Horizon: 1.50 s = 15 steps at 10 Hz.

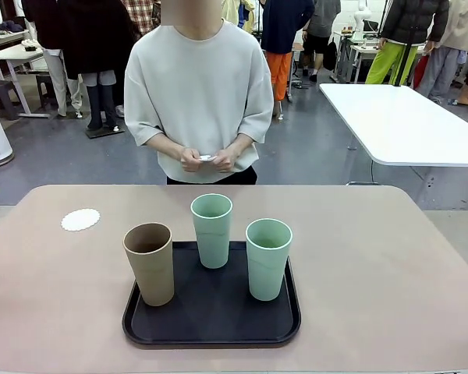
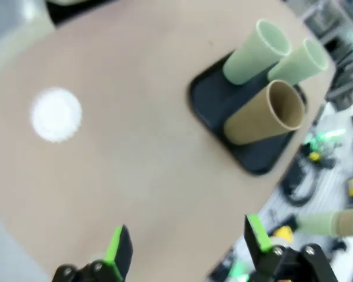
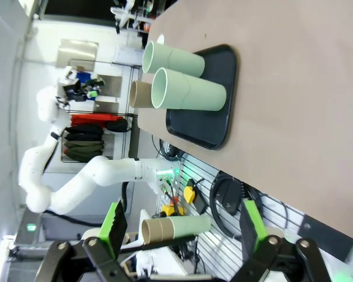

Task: Place coasters on the table and set cups on them.
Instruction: Pick up one Reusable plastic cup and place it on a coaster set by the human.

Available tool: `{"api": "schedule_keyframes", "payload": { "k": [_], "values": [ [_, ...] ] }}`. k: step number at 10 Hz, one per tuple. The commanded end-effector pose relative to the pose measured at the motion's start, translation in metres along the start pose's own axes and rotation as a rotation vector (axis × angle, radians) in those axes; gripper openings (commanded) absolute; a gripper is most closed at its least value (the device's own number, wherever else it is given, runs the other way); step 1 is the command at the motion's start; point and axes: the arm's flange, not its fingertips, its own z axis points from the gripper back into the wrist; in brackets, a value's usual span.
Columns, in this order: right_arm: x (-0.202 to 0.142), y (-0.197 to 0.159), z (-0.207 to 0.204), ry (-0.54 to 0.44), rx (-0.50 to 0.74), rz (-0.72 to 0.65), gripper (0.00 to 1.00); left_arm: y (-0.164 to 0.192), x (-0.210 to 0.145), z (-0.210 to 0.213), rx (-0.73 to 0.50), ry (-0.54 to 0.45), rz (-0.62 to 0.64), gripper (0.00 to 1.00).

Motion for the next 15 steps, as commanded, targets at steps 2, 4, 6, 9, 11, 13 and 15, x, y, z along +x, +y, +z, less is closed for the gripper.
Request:
{"api": "schedule_keyframes", "payload": {
  "k": [2, 4, 6, 9, 11, 13, 15],
  "values": [
    [0.001, -0.001, 0.000, -0.006, 0.019, 0.010, 1.00, -0.042, 0.004, -0.027, 0.043, -0.006, -0.486, 1.00],
    [0.001, -0.001, 0.000, -0.006, 0.019, 0.010, 1.00, -0.060, 0.009, -0.035, -0.040, 0.085, -0.593, 1.00],
    [0.001, -0.001, 0.000, -0.006, 0.019, 0.010, 1.00, -0.070, 0.009, -0.033, -0.237, 0.189, -0.606, 1.00],
    [0.001, -0.001, 0.000, -0.006, 0.019, 0.010, 1.00, -0.067, 0.009, -0.018, -0.346, 0.006, -0.308, 1.00],
    [0.001, -0.001, 0.000, -0.006, 0.019, 0.010, 1.00, -0.078, 0.004, -0.041, -0.299, 0.160, -0.592, 1.00],
    [0.001, -0.001, 0.000, -0.006, 0.019, 0.010, 1.00, -0.078, 0.004, -0.041, -0.299, 0.160, -0.592, 1.00],
    [0.001, -0.001, 0.000, -0.006, 0.019, 0.010, 1.00, -0.066, 0.009, -0.046, -0.359, 0.079, -0.714, 1.00]
  ]
}}
